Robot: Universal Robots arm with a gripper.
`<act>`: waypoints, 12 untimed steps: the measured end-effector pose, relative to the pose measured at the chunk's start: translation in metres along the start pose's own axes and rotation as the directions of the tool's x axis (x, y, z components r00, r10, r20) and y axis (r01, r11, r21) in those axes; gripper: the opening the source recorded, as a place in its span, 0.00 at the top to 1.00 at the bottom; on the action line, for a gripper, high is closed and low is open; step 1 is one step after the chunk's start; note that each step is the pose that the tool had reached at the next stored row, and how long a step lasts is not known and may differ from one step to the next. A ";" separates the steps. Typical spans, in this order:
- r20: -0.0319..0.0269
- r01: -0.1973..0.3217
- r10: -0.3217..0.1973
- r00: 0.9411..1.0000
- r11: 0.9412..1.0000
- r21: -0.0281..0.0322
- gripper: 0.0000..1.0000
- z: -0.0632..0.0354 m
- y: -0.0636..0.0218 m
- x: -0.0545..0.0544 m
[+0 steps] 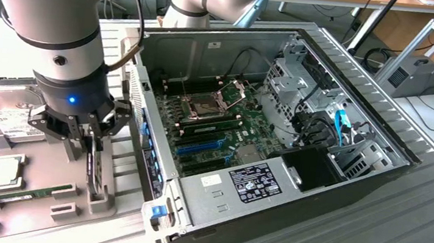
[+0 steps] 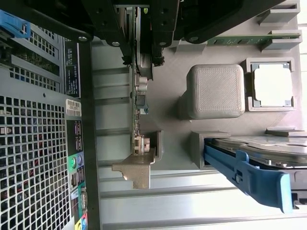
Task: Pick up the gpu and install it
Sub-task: 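Pick up the gpu and move the gpu toward the slot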
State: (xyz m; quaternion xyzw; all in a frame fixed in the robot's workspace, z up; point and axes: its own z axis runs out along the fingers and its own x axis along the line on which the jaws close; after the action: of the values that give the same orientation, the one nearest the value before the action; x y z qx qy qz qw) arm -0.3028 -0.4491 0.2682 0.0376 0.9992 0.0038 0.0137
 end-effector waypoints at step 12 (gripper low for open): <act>0.000 0.000 0.000 1.000 1.000 0.000 0.74 -0.0040 0.0001 0.000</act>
State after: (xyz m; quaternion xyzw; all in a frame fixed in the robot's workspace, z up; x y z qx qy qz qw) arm -0.3027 -0.4491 0.2722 0.0376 0.9992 0.0038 0.0138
